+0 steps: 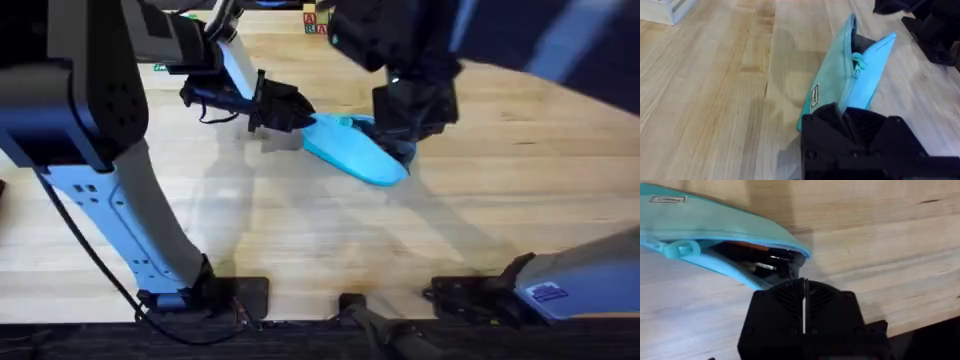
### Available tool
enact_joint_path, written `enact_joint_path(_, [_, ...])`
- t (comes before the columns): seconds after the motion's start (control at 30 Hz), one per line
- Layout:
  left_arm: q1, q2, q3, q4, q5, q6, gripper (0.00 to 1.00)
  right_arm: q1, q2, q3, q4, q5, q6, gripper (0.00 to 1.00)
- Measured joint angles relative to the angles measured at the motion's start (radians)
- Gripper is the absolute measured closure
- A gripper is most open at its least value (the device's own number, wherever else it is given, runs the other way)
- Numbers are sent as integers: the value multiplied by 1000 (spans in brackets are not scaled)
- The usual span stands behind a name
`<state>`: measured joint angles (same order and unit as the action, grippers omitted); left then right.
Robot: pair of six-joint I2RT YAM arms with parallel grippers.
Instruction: Unzip the bag, pick up the pens from the table one at a time and place them inside, then zip the bag closed.
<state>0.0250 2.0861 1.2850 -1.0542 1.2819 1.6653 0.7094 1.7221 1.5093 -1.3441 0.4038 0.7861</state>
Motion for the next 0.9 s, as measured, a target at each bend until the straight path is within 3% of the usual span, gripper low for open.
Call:
enact_joint_path(0.57, [0,0,0,0,0,0,959,39,-367,-4,17,26,30,969])
enact_joint_path(0.9, [0,0,0,0,0,0,959,47,-650,-286,150,-16,66,971])
